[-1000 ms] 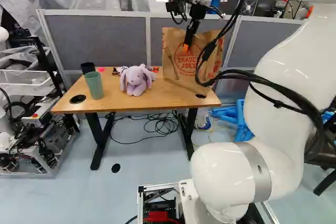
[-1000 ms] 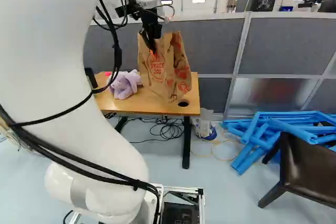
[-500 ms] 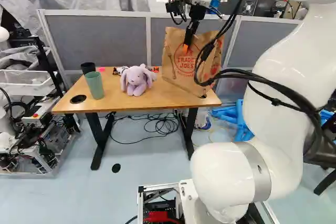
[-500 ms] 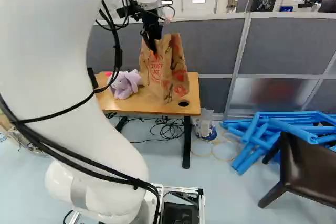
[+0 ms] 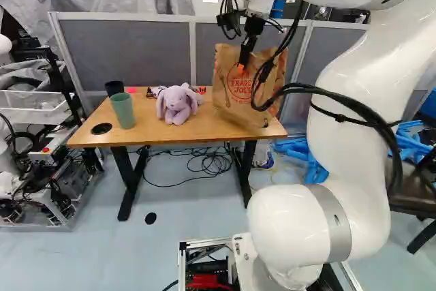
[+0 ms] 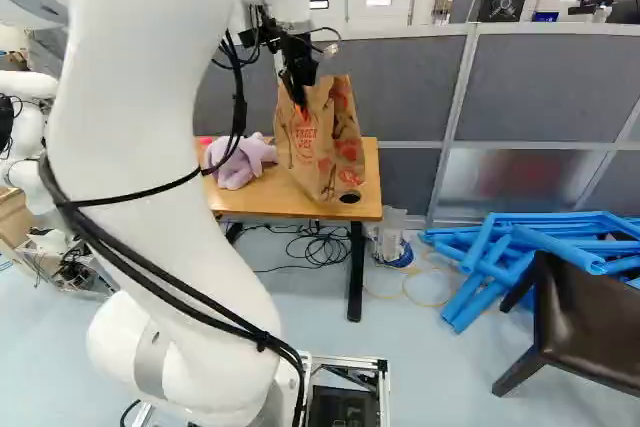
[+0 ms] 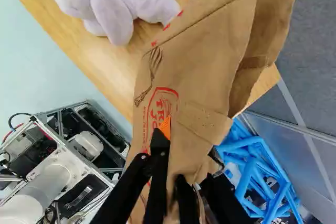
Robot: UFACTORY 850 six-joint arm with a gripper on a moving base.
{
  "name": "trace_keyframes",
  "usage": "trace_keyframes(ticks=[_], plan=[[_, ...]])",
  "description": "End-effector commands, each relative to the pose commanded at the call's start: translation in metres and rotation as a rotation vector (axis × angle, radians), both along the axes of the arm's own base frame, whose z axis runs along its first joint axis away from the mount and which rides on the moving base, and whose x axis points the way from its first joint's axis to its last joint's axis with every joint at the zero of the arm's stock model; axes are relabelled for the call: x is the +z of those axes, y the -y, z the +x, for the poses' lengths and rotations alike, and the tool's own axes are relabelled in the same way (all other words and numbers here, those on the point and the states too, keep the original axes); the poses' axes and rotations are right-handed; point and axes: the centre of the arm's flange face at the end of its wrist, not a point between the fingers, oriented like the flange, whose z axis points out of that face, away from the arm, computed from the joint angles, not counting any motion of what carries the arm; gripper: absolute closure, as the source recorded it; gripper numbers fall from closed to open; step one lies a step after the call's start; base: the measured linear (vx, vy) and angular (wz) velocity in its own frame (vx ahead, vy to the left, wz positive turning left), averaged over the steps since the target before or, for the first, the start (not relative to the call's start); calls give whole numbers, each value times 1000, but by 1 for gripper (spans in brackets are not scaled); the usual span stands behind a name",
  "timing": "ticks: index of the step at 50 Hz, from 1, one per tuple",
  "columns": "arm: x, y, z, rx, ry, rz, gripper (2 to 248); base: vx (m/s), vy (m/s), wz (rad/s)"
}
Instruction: Pick up the bag on the ground and place it on the table
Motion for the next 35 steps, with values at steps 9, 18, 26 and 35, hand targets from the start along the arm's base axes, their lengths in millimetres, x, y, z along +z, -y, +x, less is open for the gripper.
trace_keyframes(ticks=[9,18,26,35], plan=[[-13,7,15,-10,-18,2,229,0,0,0],[-26,15,30,-21,-35,3,229,0,0,0],[-38,22,43,-30,-49,5,229,0,0,0],[-51,28,55,-37,-64,7,229,0,0,0]])
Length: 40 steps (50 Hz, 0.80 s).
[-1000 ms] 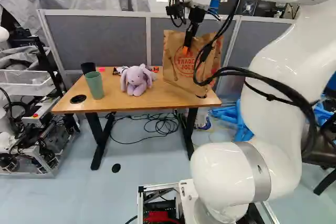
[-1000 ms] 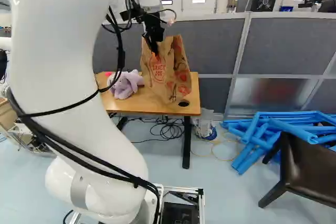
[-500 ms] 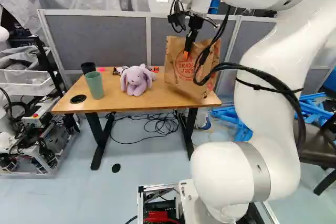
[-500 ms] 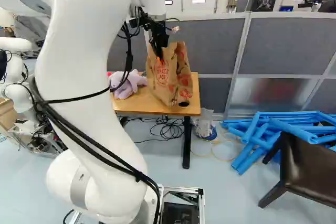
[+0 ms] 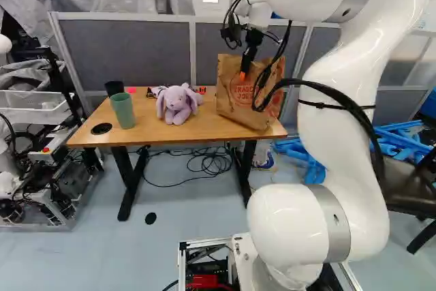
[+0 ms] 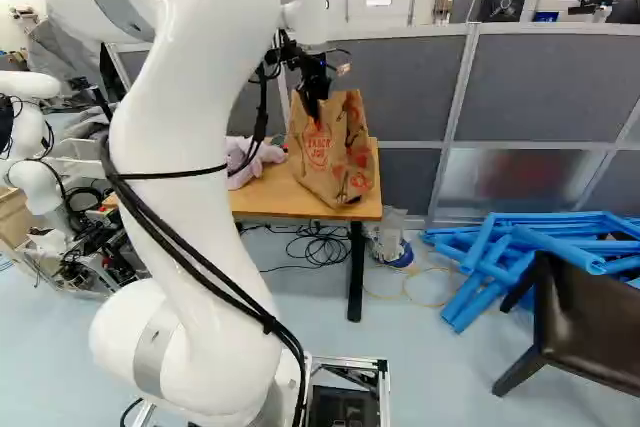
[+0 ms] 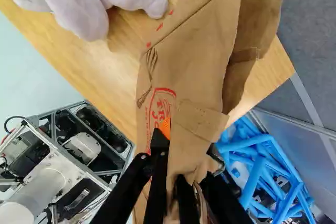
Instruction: Pick up the bag on the ground and place it on the table
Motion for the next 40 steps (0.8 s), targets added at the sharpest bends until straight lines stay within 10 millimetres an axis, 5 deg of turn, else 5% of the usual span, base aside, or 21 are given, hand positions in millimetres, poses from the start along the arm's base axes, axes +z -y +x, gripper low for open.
trace_keyframes(ticks=[11,12,16,17,21,22,27,28,32,33,37,38,40], plan=[[-4,1,3,-2,-6,1,228,0,0,0],[-4,1,3,-2,-6,1,203,0,0,0],[-5,1,3,-2,-6,1,203,0,0,0],[-5,1,3,-2,-6,1,170,0,0,0],[-5,1,3,-2,-6,1,170,0,0,0],[-5,1,3,-2,-6,1,136,0,0,0],[-5,1,3,-2,-6,1,136,0,0,0],[-5,1,3,-2,-6,1,100,0,0,0],[-4,1,3,-2,-5,1,100,0,0,0],[-3,1,3,-2,-3,0,63,0,0,0],[1,1,1,-2,3,0,63,0,0,0],[2,1,1,-2,5,-1,27,0,0,0],[5,1,0,-2,10,-1,27,0,0,0]])
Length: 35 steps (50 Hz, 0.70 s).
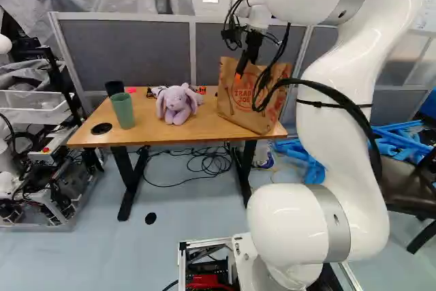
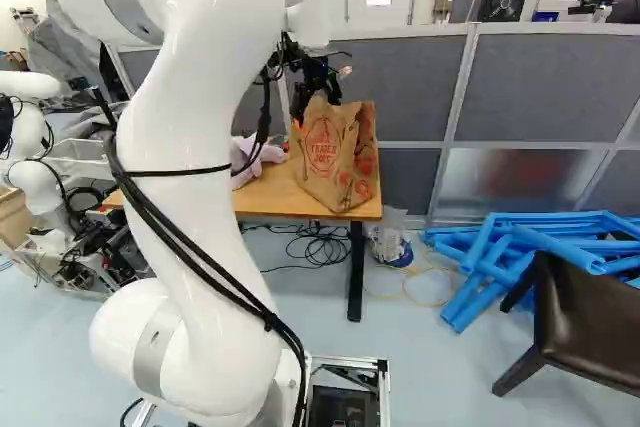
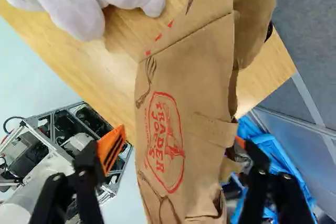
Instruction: Pick up the bag on the ground and place it on the table
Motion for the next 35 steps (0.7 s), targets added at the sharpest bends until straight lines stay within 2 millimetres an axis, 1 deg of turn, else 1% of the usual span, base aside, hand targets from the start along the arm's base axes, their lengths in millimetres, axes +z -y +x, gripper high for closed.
trace_keyframes(ticks=[3,4,35], plan=[[4,0,-2,0,7,-1,27,0,0,0],[6,0,-2,0,9,-1,3,0,0,0],[51,-2,-19,0,85,-10,3,0,0,0]])
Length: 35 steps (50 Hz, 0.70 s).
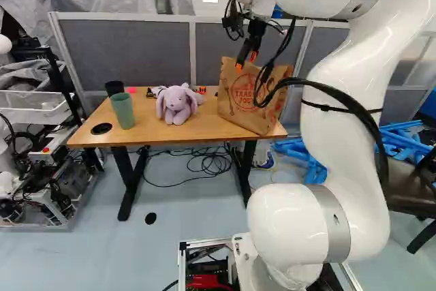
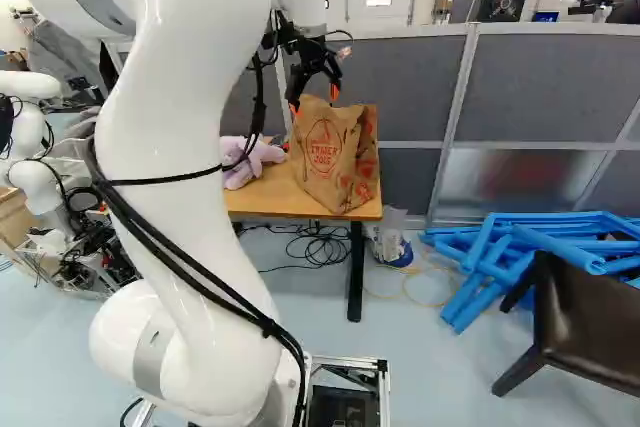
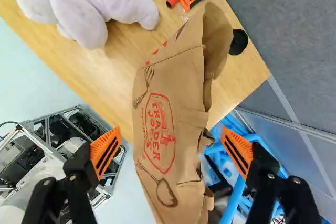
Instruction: Pick up the bag on the ground and place it on the table
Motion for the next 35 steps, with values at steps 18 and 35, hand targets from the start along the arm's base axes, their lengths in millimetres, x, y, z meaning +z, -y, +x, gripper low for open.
trace_keyframes(ticks=[18,35], plan=[[26,-1,-10,0,45,-5,3,0,0,0],[39,-2,-15,0,69,-8,3,0,0,0]])
